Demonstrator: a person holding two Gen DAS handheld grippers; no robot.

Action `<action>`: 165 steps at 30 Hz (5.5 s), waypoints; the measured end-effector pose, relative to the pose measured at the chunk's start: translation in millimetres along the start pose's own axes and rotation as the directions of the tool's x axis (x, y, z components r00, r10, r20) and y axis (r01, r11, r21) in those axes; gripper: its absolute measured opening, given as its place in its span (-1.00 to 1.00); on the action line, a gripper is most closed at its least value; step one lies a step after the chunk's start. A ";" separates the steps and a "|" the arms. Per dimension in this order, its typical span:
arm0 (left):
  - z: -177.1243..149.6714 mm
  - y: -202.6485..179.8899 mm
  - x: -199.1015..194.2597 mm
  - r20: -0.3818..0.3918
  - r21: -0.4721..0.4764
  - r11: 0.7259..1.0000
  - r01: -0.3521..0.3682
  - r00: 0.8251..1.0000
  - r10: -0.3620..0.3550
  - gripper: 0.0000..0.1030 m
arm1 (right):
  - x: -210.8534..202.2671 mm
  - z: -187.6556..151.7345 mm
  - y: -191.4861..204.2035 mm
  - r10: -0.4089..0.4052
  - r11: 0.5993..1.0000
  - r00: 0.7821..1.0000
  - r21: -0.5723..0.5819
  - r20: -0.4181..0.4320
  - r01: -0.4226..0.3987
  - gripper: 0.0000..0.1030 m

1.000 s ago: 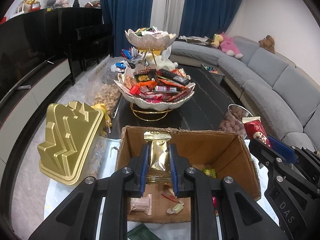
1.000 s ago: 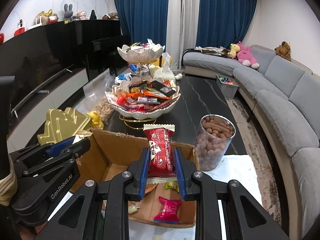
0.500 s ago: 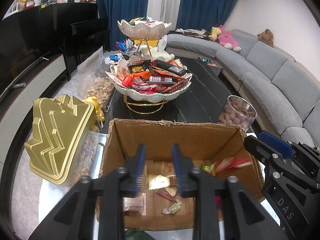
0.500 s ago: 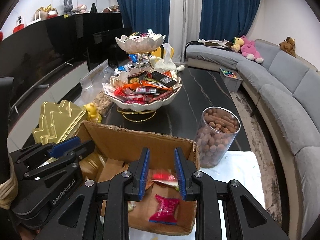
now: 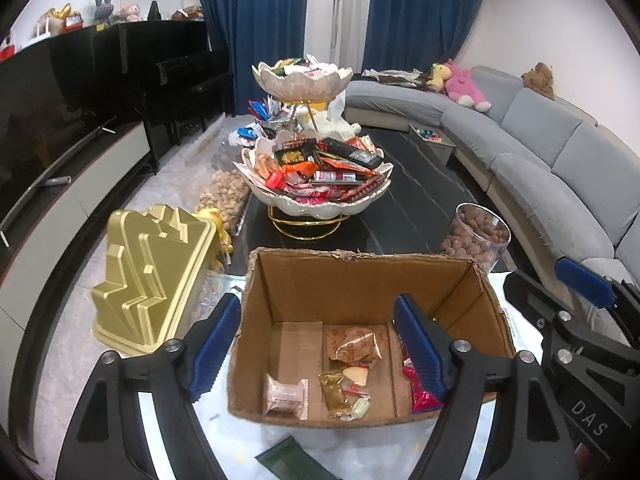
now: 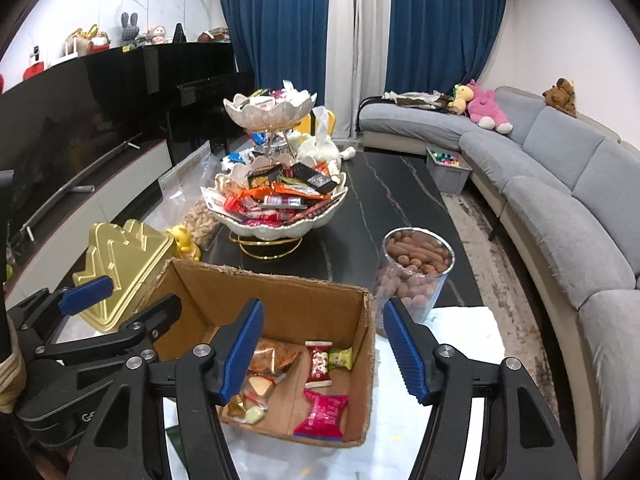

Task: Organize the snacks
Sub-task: 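Withdraw both tools from the box toward the green packet and twist candy, then grasp the dark green packet with the left tool while the right tool grasps the twist candy, then lift both held snacks and carry them over the cardboard box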

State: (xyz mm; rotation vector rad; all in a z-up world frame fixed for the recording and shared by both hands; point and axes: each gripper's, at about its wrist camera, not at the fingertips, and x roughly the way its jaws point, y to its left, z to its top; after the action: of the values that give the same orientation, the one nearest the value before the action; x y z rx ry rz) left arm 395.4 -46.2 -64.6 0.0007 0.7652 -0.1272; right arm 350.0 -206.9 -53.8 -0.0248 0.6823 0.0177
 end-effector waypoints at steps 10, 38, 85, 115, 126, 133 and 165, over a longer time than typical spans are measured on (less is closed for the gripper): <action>-3.5 -3.4 -35.3 0.029 0.002 1.000 -0.021 0.999 0.021 0.53 | -37.9 -3.1 -7.6 -0.010 1.000 0.999 0.021 0.043 0.009 0.23; -49.8 3.5 -84.5 0.067 -0.054 0.990 -0.133 0.988 0.136 0.75 | -85.4 -47.0 -7.4 -0.054 0.997 0.997 0.061 0.057 0.050 0.49; -170.4 24.8 -9.7 -0.067 -0.252 0.924 -0.288 0.958 0.280 0.91 | -38.0 -170.7 18.8 -0.142 0.984 0.989 0.105 -0.029 0.145 0.49; -195.3 17.5 59.8 -0.196 -0.265 0.905 -0.333 0.938 0.288 0.90 | 30.3 -215.8 20.9 -0.118 0.984 0.975 0.113 -0.189 0.141 0.49; -204.2 21.2 76.6 -0.238 -0.286 0.892 -0.351 0.927 0.289 0.85 | 49.8 -222.1 20.2 -0.111 0.984 0.965 0.110 -0.237 0.141 0.49; -200.8 25.9 84.3 -0.257 -0.298 0.886 -0.355 0.924 0.283 0.85 | 56.8 -227.3 17.1 -0.118 0.983 0.957 0.108 -0.264 0.151 0.47; -202.2 8.3 57.3 -0.197 -0.222 0.932 -0.286 0.949 0.245 -0.19 | 42.3 -214.8 24.7 -0.038 0.993 0.972 0.097 -0.233 0.062 -0.61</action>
State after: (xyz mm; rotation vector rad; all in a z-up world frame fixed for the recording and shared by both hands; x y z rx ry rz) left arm 297.6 -35.0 -250.5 -0.1236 0.9365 0.2316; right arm 246.8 -188.0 -247.5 0.0571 0.9140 -0.0706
